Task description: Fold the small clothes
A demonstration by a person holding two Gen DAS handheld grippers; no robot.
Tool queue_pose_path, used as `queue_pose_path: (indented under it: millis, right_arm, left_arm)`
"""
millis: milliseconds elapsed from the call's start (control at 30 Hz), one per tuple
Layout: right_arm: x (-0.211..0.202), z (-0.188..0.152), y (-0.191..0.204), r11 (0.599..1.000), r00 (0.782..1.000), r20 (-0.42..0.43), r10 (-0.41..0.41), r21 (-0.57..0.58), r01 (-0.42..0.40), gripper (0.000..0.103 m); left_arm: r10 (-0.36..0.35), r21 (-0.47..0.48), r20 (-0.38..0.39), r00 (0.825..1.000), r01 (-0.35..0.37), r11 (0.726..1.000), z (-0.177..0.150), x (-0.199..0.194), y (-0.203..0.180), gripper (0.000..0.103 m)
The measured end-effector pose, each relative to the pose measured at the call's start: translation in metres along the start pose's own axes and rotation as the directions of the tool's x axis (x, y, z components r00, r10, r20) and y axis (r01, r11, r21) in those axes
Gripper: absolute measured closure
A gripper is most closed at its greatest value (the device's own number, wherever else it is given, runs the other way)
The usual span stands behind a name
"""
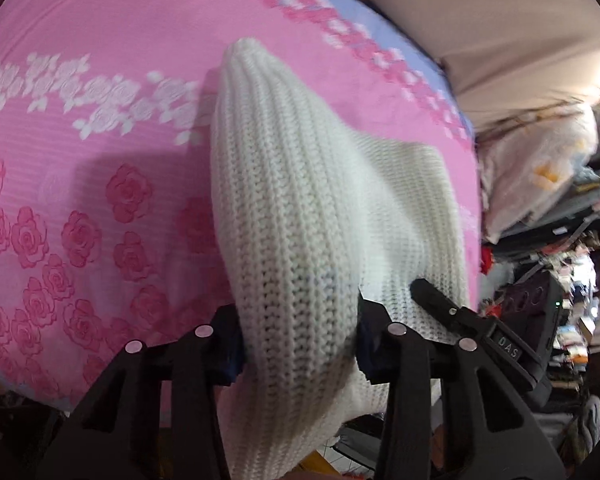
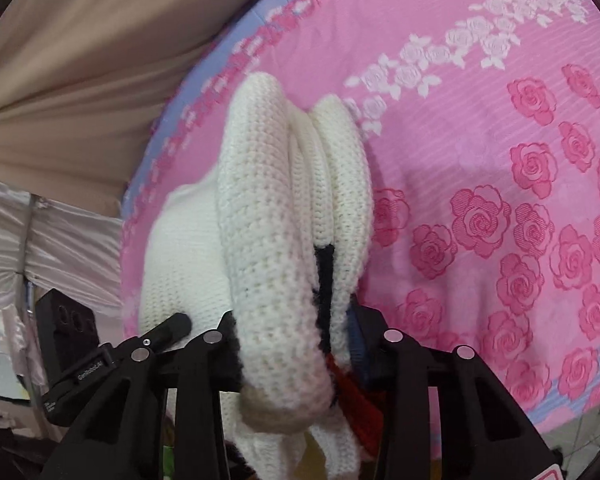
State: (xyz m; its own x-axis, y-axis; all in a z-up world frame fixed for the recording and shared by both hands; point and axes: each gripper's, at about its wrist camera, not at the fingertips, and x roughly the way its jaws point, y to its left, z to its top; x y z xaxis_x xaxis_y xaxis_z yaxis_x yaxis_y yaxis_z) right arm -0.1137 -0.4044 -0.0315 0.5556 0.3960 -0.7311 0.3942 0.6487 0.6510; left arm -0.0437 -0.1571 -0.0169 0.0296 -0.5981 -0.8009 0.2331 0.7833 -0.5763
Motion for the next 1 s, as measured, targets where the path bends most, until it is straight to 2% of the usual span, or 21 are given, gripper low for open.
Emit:
queue_pose_path:
  millis: [100, 200, 300, 367, 500, 567, 667, 733, 800, 867, 900, 967, 1000]
  right_arm:
    - [-0.044, -0.004, 0.011, 1.000, 0.998, 0.060, 0.023, -0.019, -0.021, 0.067]
    - [-0.091, -0.009, 0.019, 0.998, 0.989, 0.137, 0.057, -0.039, -0.052, 0.067]
    - [-0.144, -0.012, 0.040, 0.990, 0.960, 0.256, 0.111, -0.107, -0.086, 0.067]
    - [-0.181, -0.015, 0.065, 0.977, 0.923, 0.351, 0.158, -0.193, -0.094, 0.067]
    - [-0.228, -0.013, 0.126, 0.926, 0.832, 0.484, 0.271, -0.366, -0.089, 0.067]
    - [-0.242, -0.012, 0.157, 0.890, 0.788, 0.516, 0.337, -0.447, -0.088, 0.067]
    - [-0.249, -0.009, 0.206, 0.826, 0.727, 0.527, 0.440, -0.556, -0.097, 0.066]
    - [-0.244, -0.006, 0.235, 0.784, 0.704, 0.507, 0.498, -0.610, -0.115, 0.066]
    - [-0.231, 0.000, 0.258, 0.758, 0.702, 0.480, 0.526, -0.639, -0.131, 0.065]
    - [-0.212, 0.006, 0.276, 0.741, 0.714, 0.448, 0.538, -0.654, -0.148, 0.065]
    - [-0.195, 0.011, 0.284, 0.738, 0.728, 0.426, 0.538, -0.655, -0.163, 0.064]
    - [-0.153, 0.023, 0.288, 0.750, 0.768, 0.379, 0.515, -0.634, -0.190, 0.063]
    - [-0.124, 0.029, 0.286, 0.763, 0.798, 0.358, 0.484, -0.619, -0.185, 0.061]
  left_arm:
    - [-0.045, 0.100, 0.008, 0.999, 0.044, 0.994, -0.002, -0.021, -0.036, 0.063]
    - [-0.102, 0.223, 0.035, 0.994, 0.092, 0.971, -0.005, -0.049, -0.077, 0.063]
    - [-0.198, 0.339, 0.086, 0.976, 0.158, 0.928, -0.005, -0.087, -0.114, 0.063]
    - [-0.247, 0.401, 0.127, 0.961, 0.178, 0.899, -0.006, -0.115, -0.127, 0.063]
    - [-0.344, 0.520, 0.241, 0.908, 0.179, 0.836, -0.003, -0.178, -0.154, 0.063]
    - [-0.376, 0.567, 0.315, 0.871, 0.145, 0.811, 0.000, -0.217, -0.160, 0.063]
    - [-0.396, 0.609, 0.418, 0.818, 0.072, 0.790, 0.005, -0.268, -0.156, 0.063]
    - [-0.387, 0.619, 0.490, 0.781, 0.001, 0.785, 0.007, -0.299, -0.145, 0.062]
    - [-0.357, 0.603, 0.541, 0.762, -0.054, 0.796, 0.013, -0.318, -0.130, 0.061]
    - [-0.327, 0.576, 0.567, 0.756, -0.081, 0.814, 0.022, -0.325, -0.110, 0.060]
    - [-0.307, 0.556, 0.577, 0.757, -0.088, 0.827, 0.028, -0.327, -0.097, 0.059]
    - [-0.246, 0.498, 0.583, 0.774, -0.101, 0.861, 0.046, -0.315, -0.061, 0.056]
    - [-0.190, 0.444, 0.577, 0.795, -0.110, 0.889, 0.058, -0.299, -0.035, 0.053]
